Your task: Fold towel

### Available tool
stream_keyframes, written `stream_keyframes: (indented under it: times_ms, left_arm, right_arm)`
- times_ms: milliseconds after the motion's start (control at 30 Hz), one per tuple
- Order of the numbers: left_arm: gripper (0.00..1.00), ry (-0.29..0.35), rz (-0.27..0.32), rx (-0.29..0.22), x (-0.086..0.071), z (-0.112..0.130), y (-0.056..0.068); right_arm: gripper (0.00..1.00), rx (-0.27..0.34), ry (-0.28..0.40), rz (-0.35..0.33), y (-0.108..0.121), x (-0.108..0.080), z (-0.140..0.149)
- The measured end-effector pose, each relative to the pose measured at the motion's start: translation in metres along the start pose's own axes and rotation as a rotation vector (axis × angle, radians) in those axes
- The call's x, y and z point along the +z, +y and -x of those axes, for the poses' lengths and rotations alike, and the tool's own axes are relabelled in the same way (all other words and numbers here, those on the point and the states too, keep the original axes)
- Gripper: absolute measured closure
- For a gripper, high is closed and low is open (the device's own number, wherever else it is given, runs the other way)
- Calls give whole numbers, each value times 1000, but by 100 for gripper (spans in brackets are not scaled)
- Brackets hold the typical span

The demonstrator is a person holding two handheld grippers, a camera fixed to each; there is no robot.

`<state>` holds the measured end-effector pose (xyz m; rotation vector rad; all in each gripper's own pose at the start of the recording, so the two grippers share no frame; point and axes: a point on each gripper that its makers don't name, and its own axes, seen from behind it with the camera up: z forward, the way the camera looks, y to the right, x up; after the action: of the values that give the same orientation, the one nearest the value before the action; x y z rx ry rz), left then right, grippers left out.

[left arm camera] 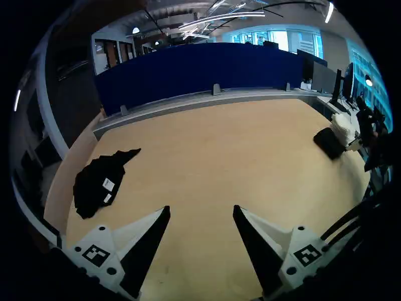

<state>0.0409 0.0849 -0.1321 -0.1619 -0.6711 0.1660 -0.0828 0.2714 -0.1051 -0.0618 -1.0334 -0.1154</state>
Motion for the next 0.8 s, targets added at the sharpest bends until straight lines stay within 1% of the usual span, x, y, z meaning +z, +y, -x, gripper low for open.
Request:
stream_keyframes:
  times_ms: [267,467,567,667,800]
  left_arm:
    - [7,15,-1,-11,1,-1,-6]
    - [7,32,-8,-22,2,-6,-12]
    - [7,43,-10,-31,3,-10,-14]
    - [7,57,-10,-38,5,-14,-16]
    - [7,78,-12,-42,5,-21,-19]
  right_arm:
    - [12,8,48,-8,-15,-13,-11]
    - [12,4,139,-5,-30,-34,-36]
    - [10,8,212,-4,-41,-49,-56]
    - [7,31,312,-7,-54,-69,-82]
    - [4,95,472,-12,-70,-102,-118]
